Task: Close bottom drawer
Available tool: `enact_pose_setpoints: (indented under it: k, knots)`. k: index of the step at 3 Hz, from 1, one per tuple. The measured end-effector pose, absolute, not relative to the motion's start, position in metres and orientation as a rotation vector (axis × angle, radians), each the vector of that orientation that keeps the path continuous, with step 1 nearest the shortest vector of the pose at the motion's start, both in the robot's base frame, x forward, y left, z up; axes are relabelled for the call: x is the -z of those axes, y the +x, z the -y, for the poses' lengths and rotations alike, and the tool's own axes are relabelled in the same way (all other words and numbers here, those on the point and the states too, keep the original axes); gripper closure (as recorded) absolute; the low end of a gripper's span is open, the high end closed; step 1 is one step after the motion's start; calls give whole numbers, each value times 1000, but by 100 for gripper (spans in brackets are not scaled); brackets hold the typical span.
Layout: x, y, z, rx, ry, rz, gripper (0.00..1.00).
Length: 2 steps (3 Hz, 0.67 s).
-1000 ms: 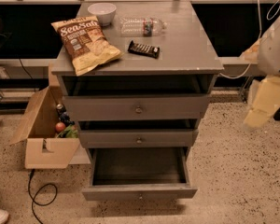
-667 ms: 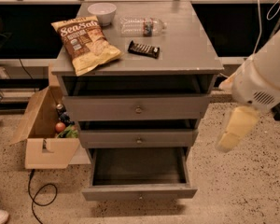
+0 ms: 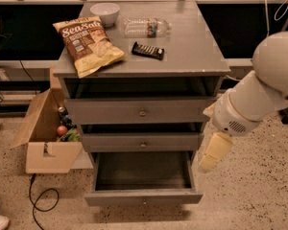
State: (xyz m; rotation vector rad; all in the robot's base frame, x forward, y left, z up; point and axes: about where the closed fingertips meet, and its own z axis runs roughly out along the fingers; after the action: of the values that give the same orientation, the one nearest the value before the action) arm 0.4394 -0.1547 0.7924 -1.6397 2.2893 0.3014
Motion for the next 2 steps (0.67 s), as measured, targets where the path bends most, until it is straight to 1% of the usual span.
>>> enact_pose_setpoints:
  k: [1, 2]
  knots:
    - [-750, 445, 161, -319, -1639, -2287, 0]
    - [-684, 452, 149, -368, -1736, -2197, 0]
